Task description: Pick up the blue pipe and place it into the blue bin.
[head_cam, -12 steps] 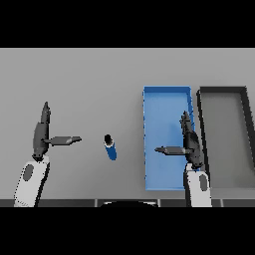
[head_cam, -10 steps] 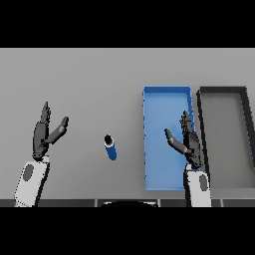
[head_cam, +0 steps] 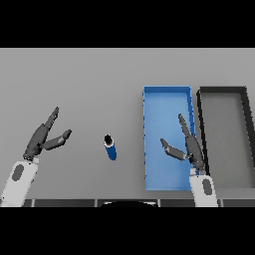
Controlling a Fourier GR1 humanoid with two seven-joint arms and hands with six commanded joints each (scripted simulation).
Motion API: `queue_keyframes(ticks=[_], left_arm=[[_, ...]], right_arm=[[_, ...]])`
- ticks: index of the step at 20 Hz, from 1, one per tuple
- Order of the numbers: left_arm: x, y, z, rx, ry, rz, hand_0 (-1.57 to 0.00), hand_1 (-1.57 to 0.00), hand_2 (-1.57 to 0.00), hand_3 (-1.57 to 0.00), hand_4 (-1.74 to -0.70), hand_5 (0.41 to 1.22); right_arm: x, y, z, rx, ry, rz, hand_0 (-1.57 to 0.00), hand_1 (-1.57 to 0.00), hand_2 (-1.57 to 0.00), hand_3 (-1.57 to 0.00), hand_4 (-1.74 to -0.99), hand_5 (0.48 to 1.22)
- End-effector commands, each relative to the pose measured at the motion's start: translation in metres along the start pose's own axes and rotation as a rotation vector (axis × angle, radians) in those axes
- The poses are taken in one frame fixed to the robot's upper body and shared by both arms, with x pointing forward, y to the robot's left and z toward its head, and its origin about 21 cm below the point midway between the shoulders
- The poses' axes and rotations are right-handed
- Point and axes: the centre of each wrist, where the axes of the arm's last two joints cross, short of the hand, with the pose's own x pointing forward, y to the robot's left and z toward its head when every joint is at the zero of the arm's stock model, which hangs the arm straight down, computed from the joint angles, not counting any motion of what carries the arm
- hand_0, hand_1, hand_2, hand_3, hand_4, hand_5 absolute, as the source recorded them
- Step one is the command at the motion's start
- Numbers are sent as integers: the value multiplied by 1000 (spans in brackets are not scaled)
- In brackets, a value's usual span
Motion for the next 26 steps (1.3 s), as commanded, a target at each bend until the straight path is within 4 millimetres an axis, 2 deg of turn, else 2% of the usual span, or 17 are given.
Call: queue_keyframes(ticks=[1, 7, 10, 14, 20, 21, 23, 26], left_arm=[[-1, 1, 2, -15, -8, -1, 1, 1, 1, 1, -967, 598], [16, -12, 23, -233, -67, -7, 1, 1, 1, 1, -989, 566], [29, -35, 24, -344, -7, -39, 1, 1, 1, 1, -1018, 512], [30, -61, 29, -446, 20, -66, 1, 1, 1, 1, -1075, 472], [32, -98, 13, -497, -53, -36, 1, 1, 1, 1, -1149, 484], [30, -107, 9, -500, -55, -29, 1, 1, 1, 1, -1149, 486], [27, -119, 0, -482, -52, -26, 1, 1, 1, 1, -1140, 488], [20, -131, -8, -473, -56, 22, 1, 1, 1, 1, -1126, 491]], right_arm=[[0, 1, 2, 12, 1, 9, 1, 1, 1, 1, -1191, 587], [4, 1, 4, 13, 3, -5, 1, 1, 1, 1, -1200, 580], [6, -1, 1, 12, 4, -20, 1, 1, 1, 1, -1225, 580], [5, 0, 3, 19, 0, -22, 1, 1, 1, 1, -1219, 572], [5, 3, 2, 18, 11, -28, 1, 1, 1, 1, -1210, 564], [6, 6, 0, 19, 12, -36, 1, 1, 1, 1, -1211, 560], [2, -1, 3, 9, 22, -33, 1, 1, 1, 1, -1207, 555], [1, -4, 3, 6, 19, -39, 1, 1, 1, 1, -1207, 551]])
